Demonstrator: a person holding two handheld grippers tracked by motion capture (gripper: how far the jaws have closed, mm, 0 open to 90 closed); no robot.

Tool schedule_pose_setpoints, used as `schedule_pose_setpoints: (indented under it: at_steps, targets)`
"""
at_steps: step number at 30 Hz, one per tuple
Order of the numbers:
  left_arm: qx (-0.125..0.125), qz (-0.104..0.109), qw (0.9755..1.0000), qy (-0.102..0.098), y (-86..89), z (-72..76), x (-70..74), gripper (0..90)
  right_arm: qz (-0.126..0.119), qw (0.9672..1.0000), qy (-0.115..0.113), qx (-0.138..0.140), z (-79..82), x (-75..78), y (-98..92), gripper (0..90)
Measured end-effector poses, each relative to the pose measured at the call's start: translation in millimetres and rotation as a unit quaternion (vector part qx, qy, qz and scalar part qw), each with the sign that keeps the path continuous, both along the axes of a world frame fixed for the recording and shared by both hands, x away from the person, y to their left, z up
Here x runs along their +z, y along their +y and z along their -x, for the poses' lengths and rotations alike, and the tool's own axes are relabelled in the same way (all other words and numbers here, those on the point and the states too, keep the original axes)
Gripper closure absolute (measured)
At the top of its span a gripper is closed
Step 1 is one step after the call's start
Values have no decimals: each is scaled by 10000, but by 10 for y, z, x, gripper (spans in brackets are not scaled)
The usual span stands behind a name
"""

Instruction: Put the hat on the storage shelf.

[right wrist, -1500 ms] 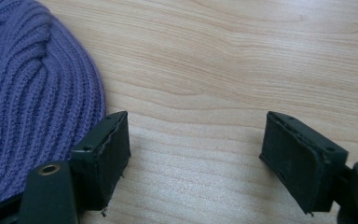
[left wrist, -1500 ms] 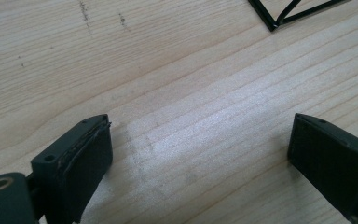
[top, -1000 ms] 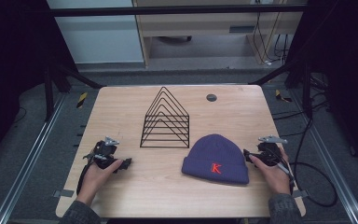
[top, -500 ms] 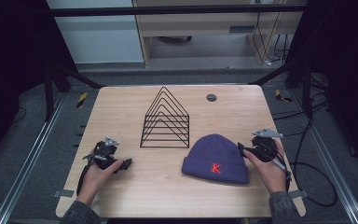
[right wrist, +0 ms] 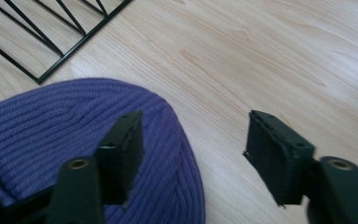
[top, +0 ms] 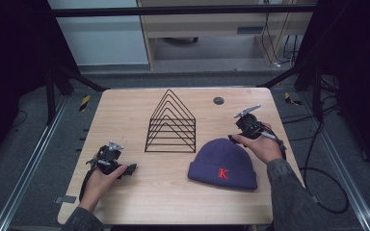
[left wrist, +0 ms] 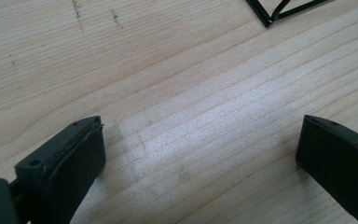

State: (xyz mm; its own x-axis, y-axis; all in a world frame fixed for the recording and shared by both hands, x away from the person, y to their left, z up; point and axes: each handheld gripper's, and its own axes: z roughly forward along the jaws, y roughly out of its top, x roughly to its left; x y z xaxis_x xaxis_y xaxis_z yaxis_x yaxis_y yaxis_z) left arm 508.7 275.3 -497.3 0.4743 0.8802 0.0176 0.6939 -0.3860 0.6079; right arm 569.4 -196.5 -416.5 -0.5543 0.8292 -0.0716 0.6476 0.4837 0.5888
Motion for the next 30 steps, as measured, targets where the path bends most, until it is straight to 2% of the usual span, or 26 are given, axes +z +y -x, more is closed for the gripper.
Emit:
schedule_pose_setpoints:
  at_steps: [4, 6, 9, 11, 12, 17, 21, 25, 28, 29, 30]
  targets:
    - [-23, -9, 10000, -1, -1, -9, -2, 0, 90, 9994, 200, 259, -132, -48, 113, 502]
    - [-54, -35, 10000, 6, 4, -13, 0, 0, 28, 9989, 363, 293, -167, -98, 149, 531]
    - [-61, -36, 10000, 6, 5, -15, 0, 0, 152, 9972, 653, 320, -233, -245, 205, 545]
    - [-60, -36, 10000, 5, 4, -15, 0, 0, 132, 9971, 681, 306, -243, -280, 214, 549]
    - [-58, -35, 10000, 6, 4, -15, 0, 0, 66, 9965, 784, 275, -265, -354, 232, 547]
    - [-46, -24, 10000, 11, 2, -14, -1, 0, 32, 9954, 937, 192, -299, -478, 249, 519]
    - [-51, -24, 10000, 10, 2, -15, -1, 0, 71, 9947, 1009, 170, -310, -504, 261, 526]
    - [-52, -24, 10000, 10, 2, -15, -1, 0, 48, 9940, 1079, 176, -311, -511, 281, 597]
    - [-52, -24, 10000, 9, 2, -14, -1, 0, 24, 9934, 1105, 301, -307, -507, 292, 703]
    - [-52, -25, 10000, 8, 2, -15, -1, 0, 61, 9938, 1062, 326, -295, -482, 291, 776]
    - [-55, -25, 10000, 9, 2, -15, -1, 0, 64, 9938, 1065, 324, -286, -475, 288, 784]
